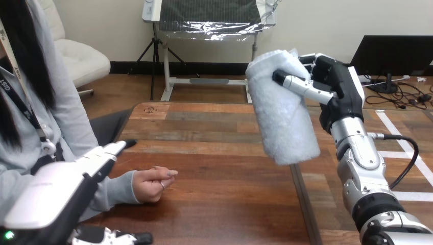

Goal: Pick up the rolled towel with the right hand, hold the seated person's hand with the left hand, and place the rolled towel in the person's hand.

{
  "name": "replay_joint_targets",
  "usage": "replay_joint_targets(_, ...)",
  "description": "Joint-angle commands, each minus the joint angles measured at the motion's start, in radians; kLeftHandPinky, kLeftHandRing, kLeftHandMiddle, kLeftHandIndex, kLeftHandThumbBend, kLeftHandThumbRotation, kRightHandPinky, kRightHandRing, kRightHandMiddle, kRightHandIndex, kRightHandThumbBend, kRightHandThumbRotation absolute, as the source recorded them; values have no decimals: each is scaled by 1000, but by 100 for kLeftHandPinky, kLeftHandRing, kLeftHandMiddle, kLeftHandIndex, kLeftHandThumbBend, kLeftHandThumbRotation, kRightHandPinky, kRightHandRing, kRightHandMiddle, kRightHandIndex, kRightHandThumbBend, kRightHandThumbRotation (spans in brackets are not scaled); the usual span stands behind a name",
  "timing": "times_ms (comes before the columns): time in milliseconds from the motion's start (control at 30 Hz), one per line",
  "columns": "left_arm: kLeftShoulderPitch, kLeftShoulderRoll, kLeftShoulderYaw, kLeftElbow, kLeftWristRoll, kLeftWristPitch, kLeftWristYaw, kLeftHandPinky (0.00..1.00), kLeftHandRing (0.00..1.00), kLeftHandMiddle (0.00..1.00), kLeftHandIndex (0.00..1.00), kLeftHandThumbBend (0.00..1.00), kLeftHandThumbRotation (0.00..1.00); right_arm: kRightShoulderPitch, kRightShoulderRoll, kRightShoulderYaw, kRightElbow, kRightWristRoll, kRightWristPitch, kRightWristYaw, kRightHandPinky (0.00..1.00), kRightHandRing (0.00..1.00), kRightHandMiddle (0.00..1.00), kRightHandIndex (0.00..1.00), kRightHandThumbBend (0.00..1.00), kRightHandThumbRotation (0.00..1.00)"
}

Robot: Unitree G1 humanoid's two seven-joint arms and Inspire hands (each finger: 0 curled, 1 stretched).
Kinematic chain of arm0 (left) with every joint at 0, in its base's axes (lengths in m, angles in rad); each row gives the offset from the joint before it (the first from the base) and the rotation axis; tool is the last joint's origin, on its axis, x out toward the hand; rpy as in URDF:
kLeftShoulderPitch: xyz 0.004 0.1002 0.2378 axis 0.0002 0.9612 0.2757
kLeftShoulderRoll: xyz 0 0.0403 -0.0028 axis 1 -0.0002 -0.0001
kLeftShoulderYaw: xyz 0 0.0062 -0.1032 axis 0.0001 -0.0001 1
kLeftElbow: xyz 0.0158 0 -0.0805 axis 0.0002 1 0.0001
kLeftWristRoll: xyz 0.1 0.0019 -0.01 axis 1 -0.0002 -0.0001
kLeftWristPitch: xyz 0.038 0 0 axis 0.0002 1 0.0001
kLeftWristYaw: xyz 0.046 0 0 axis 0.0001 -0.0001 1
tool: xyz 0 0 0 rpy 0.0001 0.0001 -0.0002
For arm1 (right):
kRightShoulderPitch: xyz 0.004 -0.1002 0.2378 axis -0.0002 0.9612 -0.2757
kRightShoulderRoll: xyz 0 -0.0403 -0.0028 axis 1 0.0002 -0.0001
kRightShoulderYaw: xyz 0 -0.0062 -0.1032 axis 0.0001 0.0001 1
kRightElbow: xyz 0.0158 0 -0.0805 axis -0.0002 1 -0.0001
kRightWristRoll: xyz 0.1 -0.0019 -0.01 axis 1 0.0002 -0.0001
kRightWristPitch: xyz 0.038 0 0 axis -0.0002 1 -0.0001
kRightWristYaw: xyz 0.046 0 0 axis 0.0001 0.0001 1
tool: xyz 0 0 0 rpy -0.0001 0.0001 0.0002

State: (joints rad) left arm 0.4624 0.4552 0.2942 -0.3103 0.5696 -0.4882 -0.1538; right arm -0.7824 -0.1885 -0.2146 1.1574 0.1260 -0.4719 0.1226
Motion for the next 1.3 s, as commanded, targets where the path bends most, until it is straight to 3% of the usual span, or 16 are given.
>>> replay_joint_targets(0,-75,73,24,-52,13,34,-28,84,91,91,92,100,42,-30,8,-23,-96,32,-38,8,29,35,43,41,78,0)
replay_joint_targets(300,-98,139,21,-44,21,72,-69,82,90,90,92,100,35,-3,19,-24,-169,60,-8,19,30,35,44,42,75,0)
replay_joint_targets(767,-137,201,11,-30,52,113,-104,81,90,89,89,100,31,62,23,-10,-308,71,-4,45,29,35,44,41,72,0)
replay_joint_targets(1267,-210,243,-29,83,100,97,-65,80,88,87,88,100,30,148,28,3,-502,83,53,78,29,36,44,40,68,0)
